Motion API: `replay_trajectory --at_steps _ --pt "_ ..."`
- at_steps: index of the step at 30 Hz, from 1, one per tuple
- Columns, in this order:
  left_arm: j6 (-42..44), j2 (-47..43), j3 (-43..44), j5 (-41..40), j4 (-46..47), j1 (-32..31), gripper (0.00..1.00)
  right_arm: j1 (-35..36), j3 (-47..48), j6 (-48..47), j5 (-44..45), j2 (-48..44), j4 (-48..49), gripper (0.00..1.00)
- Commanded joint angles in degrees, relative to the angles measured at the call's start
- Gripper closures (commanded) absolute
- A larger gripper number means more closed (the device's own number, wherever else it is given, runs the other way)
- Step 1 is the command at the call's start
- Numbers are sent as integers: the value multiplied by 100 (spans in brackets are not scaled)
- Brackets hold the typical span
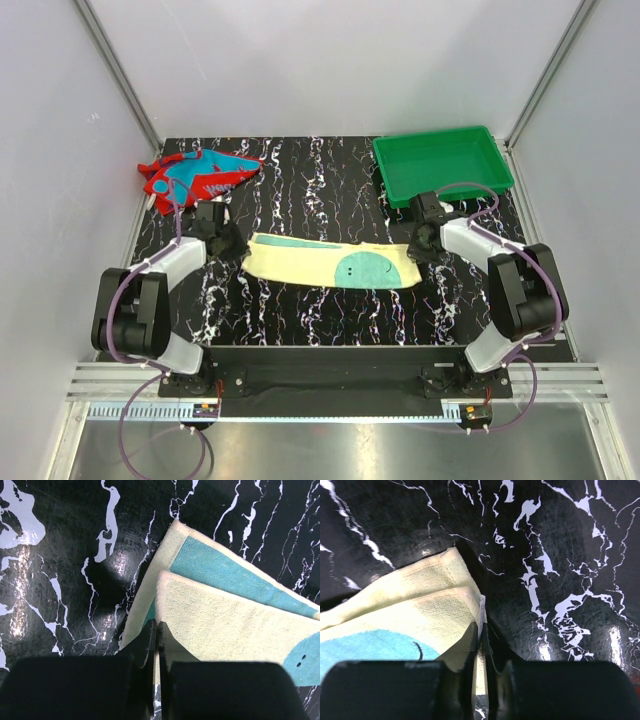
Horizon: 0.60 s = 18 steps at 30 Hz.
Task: Roll the towels
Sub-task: Fold the towel
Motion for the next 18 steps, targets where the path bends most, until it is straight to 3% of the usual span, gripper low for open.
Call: replay_trajectory --at_steps 1,5,18 --pt "46 -373 314 -21 51 -53 100 -19 70 -70 174 -380 -124 89" --pt "107 -488 420 -100 -80 -97 100 -19 26 -70 182 -485 -168 100" --pt "265 -259 842 -56 121 -150 100 -19 -149 0 121 -959 -283 100"
